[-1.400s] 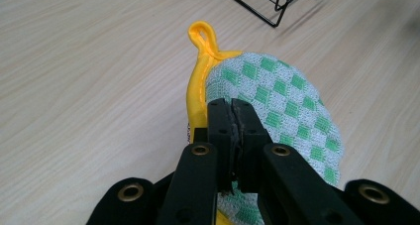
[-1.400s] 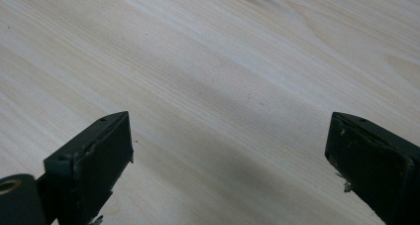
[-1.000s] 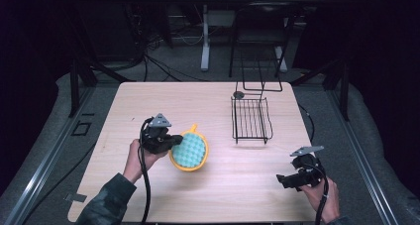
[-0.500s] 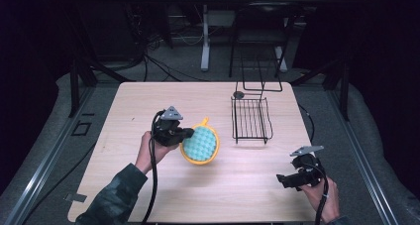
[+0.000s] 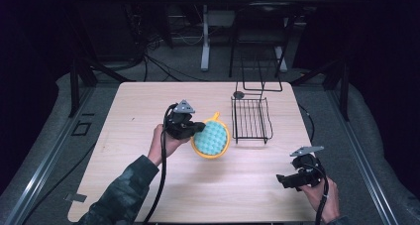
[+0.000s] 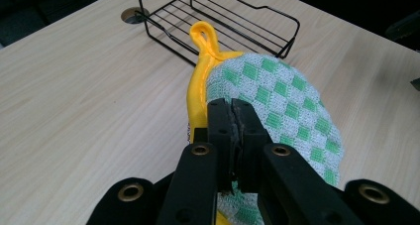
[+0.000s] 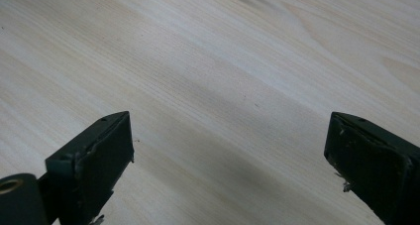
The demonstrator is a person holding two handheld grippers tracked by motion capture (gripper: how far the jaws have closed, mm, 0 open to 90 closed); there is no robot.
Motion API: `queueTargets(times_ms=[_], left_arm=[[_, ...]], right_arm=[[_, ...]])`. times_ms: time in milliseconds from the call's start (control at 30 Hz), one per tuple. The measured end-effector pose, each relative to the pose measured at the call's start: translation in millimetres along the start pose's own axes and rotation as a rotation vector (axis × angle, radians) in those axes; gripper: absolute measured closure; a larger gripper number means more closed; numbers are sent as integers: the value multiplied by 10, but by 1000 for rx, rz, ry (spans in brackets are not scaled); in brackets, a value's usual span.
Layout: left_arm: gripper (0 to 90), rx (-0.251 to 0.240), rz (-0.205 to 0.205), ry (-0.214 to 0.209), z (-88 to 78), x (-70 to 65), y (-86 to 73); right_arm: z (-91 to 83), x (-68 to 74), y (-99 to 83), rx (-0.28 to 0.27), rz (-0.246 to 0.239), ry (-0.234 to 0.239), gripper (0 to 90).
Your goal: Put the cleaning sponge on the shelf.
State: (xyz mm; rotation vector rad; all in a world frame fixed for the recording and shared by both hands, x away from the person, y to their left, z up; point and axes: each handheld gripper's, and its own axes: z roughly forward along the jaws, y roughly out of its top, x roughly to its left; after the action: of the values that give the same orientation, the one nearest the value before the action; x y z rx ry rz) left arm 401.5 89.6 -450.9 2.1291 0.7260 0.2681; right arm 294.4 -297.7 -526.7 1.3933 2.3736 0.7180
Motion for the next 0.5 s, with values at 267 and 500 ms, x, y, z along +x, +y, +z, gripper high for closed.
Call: queueTargets(times_ms=[267,500], left_arm=[[882,-27,15,-1,78,-25,155],[882,-35,18,1,172,-9,254]], right_arm=[[7,9,-4,-2,-8,-2,53],[7,5,-5,5,-15,-2,53]])
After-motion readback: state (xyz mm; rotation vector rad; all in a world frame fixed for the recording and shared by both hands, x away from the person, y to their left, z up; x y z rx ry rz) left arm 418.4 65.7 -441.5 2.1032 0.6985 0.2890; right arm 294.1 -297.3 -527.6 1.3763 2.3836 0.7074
